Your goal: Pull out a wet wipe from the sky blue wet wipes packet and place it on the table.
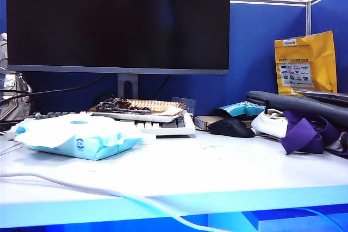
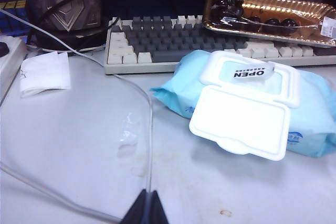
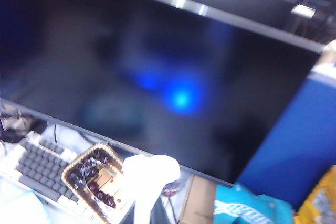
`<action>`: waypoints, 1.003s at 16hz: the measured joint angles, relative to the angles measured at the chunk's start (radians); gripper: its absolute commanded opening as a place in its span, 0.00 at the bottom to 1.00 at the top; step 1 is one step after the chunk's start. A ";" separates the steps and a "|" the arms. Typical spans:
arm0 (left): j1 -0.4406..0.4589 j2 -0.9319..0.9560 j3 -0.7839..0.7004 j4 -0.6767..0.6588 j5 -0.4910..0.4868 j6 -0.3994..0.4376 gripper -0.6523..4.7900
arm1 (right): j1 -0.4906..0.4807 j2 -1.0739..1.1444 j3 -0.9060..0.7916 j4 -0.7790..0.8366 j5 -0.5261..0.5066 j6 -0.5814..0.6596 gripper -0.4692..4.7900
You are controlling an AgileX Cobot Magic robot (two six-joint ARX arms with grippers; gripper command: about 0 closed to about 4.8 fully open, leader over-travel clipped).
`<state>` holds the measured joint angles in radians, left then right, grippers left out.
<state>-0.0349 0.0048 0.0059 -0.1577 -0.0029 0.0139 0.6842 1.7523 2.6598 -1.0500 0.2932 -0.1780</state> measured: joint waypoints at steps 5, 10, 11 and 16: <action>0.000 0.000 0.000 0.000 0.000 0.000 0.11 | 0.000 -0.145 0.001 -0.052 0.021 0.000 0.08; 0.000 0.000 0.000 0.000 0.000 0.000 0.11 | 0.000 -0.322 -0.289 0.084 0.020 -0.001 0.08; 0.000 0.000 0.000 0.000 0.000 0.000 0.11 | 0.000 -0.370 -0.385 0.143 0.020 -0.003 0.08; 0.000 0.000 0.000 0.000 0.000 0.000 0.11 | 0.000 -0.519 -0.856 0.443 0.013 -0.005 0.08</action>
<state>-0.0349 0.0048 0.0059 -0.1577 -0.0025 0.0139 0.6842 1.2335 1.8038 -0.6067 0.3058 -0.1833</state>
